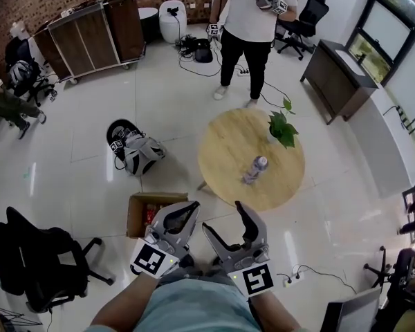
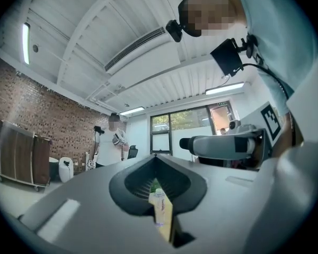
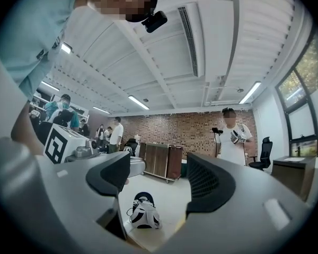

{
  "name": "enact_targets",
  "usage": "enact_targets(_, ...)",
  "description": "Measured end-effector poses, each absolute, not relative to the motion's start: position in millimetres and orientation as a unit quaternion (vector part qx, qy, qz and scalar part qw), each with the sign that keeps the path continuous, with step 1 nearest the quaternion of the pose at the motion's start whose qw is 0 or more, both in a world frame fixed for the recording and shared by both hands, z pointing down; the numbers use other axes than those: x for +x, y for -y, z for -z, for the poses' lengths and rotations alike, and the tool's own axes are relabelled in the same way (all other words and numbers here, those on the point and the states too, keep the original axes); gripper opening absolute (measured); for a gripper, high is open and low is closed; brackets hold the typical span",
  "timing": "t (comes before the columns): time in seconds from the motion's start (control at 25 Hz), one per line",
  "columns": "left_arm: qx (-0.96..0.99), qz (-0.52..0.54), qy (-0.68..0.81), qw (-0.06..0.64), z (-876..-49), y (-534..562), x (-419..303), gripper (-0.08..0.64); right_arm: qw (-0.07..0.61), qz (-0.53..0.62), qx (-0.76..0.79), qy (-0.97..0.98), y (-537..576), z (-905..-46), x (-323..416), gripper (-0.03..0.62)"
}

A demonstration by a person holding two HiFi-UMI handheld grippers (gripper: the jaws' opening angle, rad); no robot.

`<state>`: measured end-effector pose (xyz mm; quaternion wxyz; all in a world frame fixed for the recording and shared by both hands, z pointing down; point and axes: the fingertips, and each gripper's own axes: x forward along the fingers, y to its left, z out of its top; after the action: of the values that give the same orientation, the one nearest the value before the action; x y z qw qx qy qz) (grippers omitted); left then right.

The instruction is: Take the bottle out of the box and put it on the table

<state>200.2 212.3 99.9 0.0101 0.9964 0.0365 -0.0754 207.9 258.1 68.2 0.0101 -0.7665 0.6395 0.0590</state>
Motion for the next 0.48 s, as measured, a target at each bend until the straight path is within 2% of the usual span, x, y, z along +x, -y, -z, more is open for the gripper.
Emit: enact_targets(0.48, 0.997, 0.065, -0.039, -0.004, -107, -233, 202, 0.011, 0.006, -0.056, -0.756, -0.652, -278, -70, 209, 0.268)
